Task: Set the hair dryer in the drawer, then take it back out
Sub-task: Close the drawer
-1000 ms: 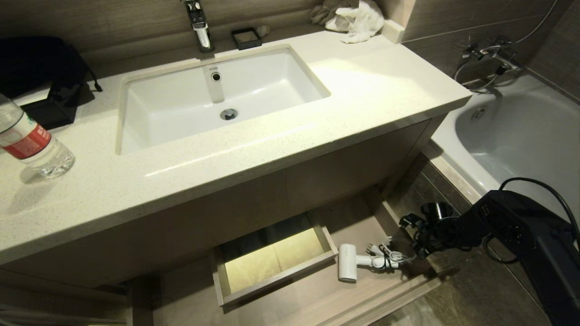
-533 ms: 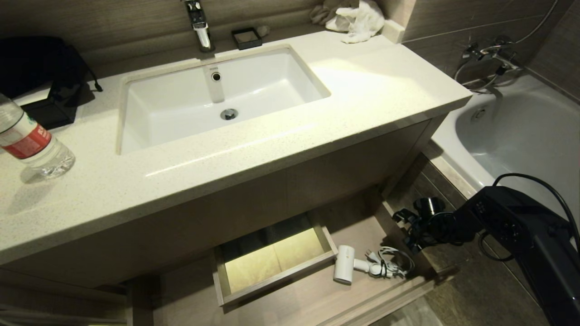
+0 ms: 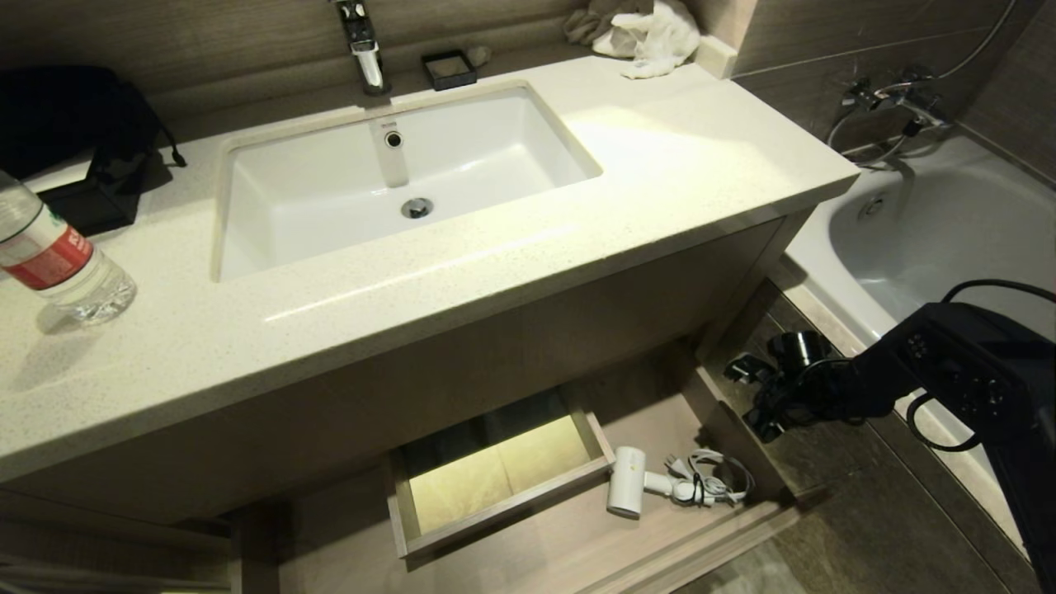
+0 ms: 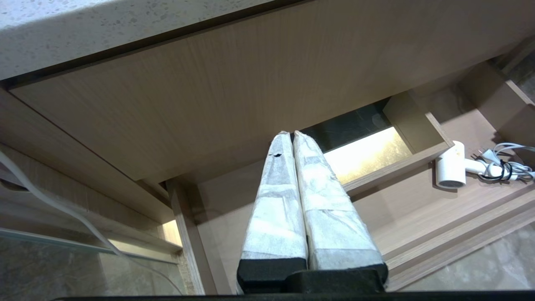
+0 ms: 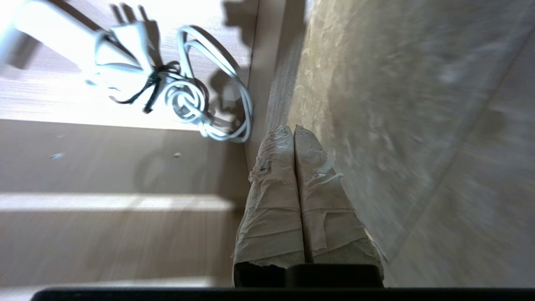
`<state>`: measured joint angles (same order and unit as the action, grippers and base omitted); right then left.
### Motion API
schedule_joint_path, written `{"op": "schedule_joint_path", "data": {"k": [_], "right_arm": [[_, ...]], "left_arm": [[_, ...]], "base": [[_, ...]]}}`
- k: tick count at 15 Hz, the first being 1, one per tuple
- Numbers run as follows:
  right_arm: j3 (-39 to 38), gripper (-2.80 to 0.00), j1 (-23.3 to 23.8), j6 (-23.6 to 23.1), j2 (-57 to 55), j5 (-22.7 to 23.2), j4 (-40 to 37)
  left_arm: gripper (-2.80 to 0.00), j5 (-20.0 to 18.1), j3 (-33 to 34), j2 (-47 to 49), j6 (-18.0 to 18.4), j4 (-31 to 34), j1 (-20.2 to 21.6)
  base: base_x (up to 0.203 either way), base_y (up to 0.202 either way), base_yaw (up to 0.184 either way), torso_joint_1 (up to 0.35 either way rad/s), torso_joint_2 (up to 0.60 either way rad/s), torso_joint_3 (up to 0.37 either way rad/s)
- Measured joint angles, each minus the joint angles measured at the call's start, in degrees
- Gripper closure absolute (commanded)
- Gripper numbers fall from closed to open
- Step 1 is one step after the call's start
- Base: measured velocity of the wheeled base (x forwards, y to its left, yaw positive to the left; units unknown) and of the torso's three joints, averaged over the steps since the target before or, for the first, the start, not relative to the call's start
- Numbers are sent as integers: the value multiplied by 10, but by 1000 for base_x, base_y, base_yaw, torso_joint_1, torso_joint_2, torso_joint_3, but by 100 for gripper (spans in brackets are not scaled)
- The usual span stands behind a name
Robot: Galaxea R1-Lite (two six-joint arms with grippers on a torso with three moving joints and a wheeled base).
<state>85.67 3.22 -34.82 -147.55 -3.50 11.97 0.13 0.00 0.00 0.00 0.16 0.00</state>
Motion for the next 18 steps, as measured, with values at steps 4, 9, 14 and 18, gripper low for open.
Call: {"op": "schedule_joint_path", "data": {"k": [4, 9, 14, 18], "right_arm": [[-61, 0, -2, 37, 98, -2, -38], [-198, 0, -13, 82, 272, -4, -79], [-376, 0, -42, 114, 481, -9, -85], [-512, 0, -55, 121, 656, -55, -91]], "left_arm": [[0, 0, 0, 0, 0, 0, 0], [0, 0, 0, 0, 0, 0, 0], [0, 0, 0, 0, 0, 0, 0], [0, 0, 0, 0, 0, 0, 0]], "base": [[0, 0, 0, 0, 0, 0], [0, 0, 0, 0, 0, 0], [0, 0, 0, 0, 0, 0], [0, 0, 0, 0, 0, 0]]}}
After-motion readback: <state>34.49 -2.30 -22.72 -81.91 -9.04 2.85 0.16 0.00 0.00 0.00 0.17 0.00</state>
